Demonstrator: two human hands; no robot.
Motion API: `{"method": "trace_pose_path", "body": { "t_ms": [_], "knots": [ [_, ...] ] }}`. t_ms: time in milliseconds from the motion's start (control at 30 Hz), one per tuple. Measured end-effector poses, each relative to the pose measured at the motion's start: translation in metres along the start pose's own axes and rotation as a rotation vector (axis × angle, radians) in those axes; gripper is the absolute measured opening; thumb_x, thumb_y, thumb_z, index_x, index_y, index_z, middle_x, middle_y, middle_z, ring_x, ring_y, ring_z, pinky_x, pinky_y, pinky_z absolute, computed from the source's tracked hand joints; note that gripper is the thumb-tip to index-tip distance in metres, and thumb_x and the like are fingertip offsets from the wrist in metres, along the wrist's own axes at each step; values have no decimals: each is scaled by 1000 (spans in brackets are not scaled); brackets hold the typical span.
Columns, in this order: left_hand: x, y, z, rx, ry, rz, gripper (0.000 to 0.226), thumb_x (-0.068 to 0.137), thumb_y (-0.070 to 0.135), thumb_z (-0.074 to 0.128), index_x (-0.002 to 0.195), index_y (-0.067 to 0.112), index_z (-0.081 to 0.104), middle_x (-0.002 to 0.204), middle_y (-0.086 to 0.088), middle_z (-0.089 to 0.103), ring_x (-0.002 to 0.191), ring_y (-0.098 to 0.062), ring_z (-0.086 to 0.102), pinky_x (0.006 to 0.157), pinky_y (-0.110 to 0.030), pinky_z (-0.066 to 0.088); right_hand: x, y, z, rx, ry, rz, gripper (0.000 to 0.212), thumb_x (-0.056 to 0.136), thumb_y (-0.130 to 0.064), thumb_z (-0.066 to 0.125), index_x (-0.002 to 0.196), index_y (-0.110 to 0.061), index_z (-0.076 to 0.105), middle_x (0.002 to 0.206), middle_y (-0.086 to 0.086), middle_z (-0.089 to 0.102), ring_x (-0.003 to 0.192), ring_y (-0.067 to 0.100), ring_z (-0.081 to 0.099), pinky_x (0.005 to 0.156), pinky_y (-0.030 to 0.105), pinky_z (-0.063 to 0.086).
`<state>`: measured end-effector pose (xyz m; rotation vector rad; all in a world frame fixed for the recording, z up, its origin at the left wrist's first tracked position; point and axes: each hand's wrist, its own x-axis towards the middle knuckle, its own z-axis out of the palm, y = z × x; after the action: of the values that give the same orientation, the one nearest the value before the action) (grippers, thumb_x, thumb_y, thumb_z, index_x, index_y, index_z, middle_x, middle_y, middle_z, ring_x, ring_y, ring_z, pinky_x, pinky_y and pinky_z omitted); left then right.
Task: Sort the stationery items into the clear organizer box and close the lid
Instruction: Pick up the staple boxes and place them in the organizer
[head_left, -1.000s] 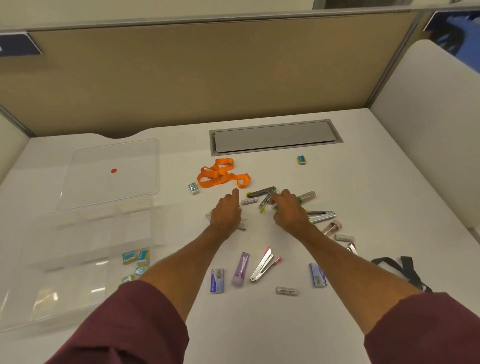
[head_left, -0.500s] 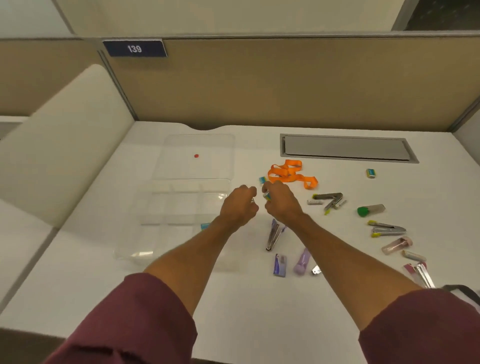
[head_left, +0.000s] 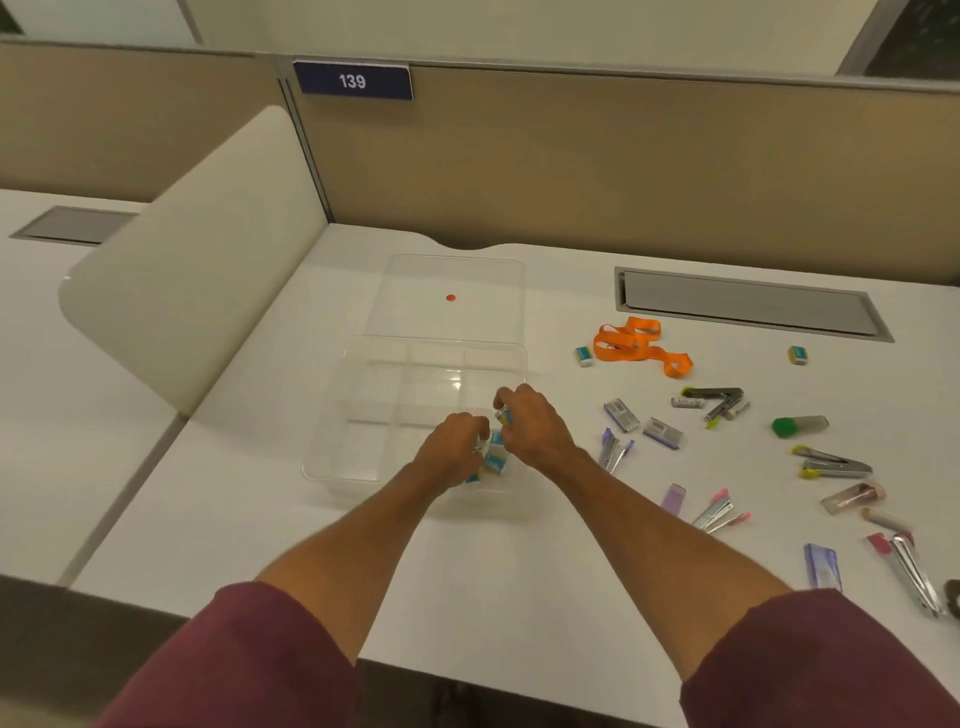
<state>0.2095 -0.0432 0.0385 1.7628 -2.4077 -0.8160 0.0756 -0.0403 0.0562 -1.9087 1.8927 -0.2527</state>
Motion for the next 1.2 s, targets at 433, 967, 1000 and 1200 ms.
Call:
{"method": "trace_pose_path", "body": {
  "t_ms": [433,967,1000,1200],
  "knots": [
    [7,-10,-5,-72,31,54,41,85,8,64,121,12,44,123,-14,58,109,-29,58,90,-39,53,-27,-6,19,-197,-100,-31,45,86,-44,59,126,-26,53,123,7,55,114,23,44,96,36,36],
    [85,69,-26,70,67,186,42,92,22,54,130,7,43,133,-11,48,123,-27,45,98,-41,44,-5,105,-69,-127,121,231,33,93,-28,52,122,-13,53,128,11,49,120,27,45,95,38,44],
    [95,74,-25,69,55,189,45,93,22,54,133,8,42,136,-11,46,126,-27,43,100,-40,43,-1,118,-73,-130,135,238,32,93,-28,53,121,-13,54,127,11,50,120,26,45,94,38,45],
    [150,102,1,182,-10,197,59,94,27,54,146,12,31,156,-7,28,142,-24,28,113,-37,30,24,193,-95,-126,183,322,32,91,-27,56,120,-13,56,128,12,50,120,27,46,93,40,47]
  ]
}}
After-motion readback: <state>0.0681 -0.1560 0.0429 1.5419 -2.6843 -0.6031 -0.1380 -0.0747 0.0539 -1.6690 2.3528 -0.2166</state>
